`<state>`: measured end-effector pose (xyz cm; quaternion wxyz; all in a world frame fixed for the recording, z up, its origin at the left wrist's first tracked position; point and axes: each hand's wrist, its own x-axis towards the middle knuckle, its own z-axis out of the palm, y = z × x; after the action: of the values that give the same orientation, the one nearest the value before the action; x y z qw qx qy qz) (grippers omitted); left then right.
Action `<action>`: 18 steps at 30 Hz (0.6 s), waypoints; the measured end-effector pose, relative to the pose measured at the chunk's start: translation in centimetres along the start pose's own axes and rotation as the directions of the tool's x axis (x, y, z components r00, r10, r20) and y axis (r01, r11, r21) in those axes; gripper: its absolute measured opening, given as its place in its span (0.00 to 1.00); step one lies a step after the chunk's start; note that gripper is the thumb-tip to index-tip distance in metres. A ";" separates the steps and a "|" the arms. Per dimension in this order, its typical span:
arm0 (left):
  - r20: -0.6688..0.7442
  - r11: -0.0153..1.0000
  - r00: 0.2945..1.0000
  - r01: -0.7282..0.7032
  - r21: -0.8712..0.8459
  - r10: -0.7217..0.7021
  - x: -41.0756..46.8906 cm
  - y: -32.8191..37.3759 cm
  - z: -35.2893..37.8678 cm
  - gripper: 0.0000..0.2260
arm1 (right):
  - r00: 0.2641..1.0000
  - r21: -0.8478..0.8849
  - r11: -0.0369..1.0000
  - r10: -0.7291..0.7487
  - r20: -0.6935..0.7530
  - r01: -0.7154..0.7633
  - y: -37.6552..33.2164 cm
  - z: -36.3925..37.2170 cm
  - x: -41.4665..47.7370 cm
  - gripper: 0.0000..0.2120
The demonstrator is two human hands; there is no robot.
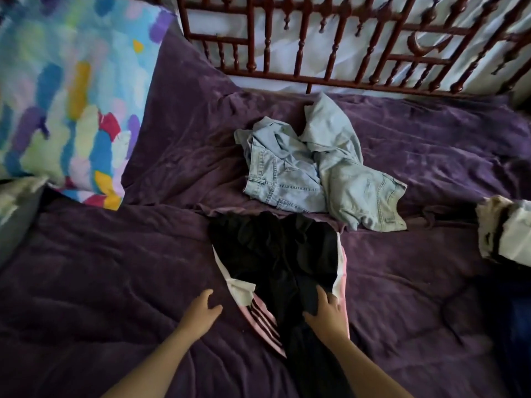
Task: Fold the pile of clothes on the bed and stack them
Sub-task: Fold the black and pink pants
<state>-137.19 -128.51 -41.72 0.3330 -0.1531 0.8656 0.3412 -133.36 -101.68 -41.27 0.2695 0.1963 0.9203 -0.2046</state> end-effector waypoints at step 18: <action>0.140 0.585 0.947 0.292 -0.757 -0.290 7.4 6.4 2.3 0.04 | 0.988 -0.154 0.985 -0.056 0.143 0.078 -1.8 1.9 3.1 0.31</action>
<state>-144.67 -122.56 -44.89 0.2877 -0.4191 0.6003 0.6174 -135.85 -103.29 -44.05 0.3406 0.1285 0.9188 -0.1526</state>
